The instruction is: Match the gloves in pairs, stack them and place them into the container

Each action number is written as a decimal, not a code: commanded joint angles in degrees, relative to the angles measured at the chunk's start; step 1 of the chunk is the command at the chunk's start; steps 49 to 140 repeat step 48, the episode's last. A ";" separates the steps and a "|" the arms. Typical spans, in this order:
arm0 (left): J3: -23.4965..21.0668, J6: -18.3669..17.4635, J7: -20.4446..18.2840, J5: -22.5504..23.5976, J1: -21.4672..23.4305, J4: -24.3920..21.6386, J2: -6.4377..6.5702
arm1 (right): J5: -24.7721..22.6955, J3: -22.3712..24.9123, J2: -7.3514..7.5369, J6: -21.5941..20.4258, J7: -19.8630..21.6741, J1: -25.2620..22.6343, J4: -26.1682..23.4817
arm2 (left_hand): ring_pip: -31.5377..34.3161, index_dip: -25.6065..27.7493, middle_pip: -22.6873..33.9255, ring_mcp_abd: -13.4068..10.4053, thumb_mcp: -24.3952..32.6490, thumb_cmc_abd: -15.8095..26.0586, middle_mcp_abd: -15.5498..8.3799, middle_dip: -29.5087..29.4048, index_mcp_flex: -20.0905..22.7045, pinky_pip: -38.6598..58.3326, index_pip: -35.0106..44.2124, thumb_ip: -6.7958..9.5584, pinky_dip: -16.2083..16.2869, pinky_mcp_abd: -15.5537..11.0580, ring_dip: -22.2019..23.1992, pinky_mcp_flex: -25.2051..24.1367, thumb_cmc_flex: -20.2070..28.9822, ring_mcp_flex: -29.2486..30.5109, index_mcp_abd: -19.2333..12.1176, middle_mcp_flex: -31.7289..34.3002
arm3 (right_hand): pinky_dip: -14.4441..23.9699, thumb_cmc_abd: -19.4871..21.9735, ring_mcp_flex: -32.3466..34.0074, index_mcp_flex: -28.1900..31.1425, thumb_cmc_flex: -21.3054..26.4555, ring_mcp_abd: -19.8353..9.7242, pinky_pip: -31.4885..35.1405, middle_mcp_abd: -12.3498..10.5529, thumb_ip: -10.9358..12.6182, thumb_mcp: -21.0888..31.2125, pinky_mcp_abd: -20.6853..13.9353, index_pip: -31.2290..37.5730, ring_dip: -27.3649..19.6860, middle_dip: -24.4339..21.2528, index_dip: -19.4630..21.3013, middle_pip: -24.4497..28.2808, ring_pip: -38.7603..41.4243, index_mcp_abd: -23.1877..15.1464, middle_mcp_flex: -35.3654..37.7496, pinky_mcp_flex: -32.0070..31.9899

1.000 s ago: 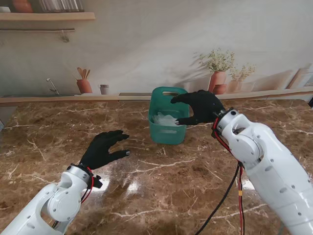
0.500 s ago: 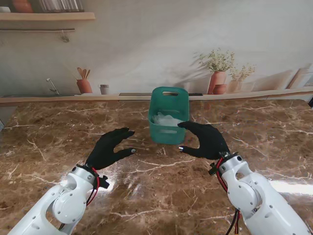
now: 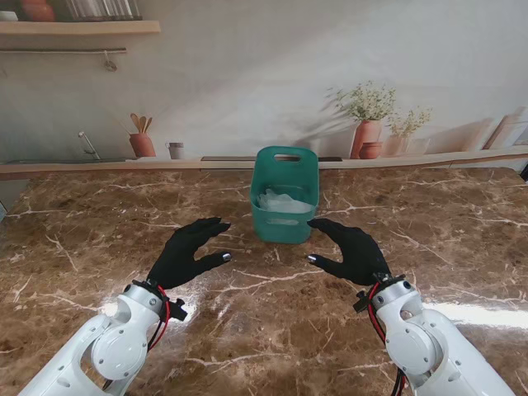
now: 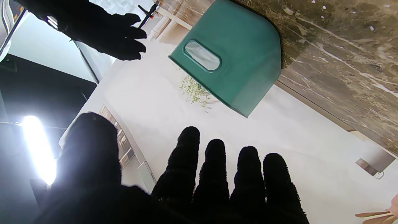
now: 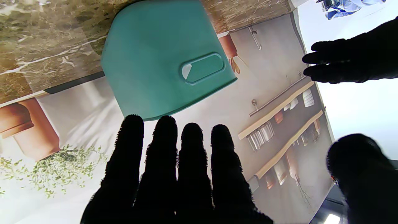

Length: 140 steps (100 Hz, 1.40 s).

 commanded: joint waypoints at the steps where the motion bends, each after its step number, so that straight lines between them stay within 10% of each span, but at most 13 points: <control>1: -0.01 0.12 -0.41 0.22 0.35 -0.31 -0.03 | 0.07 0.34 -0.19 -0.22 0.50 -0.75 -0.14 | -1.02 -0.60 -0.76 -2.80 -1.03 1.87 -1.67 -0.25 -1.57 1.65 -0.48 2.32 -0.85 -2.96 -0.74 -0.37 -1.37 -1.97 0.21 -1.97 | -1.60 0.71 -1.79 -0.57 -1.51 -0.13 -0.14 -0.24 2.09 -1.06 -0.47 -0.90 -1.59 -1.28 -0.49 -0.60 -0.47 -0.53 -0.87 -0.34; 140: -0.34 1.71 -1.79 0.17 0.23 -2.08 0.17 | -1.66 2.64 -0.01 -0.97 0.51 -2.69 -3.51 | -1.31 -0.24 -0.84 -3.02 -1.03 1.72 -1.69 -0.30 -1.32 1.53 0.18 2.26 -1.39 -2.68 -0.82 -0.53 -0.74 -1.69 0.11 -1.51 | -1.55 -0.09 -1.40 0.68 0.62 0.38 0.78 -0.83 2.10 -1.37 0.07 0.08 -1.35 -0.95 -0.06 -0.07 -0.28 -1.19 0.00 -0.05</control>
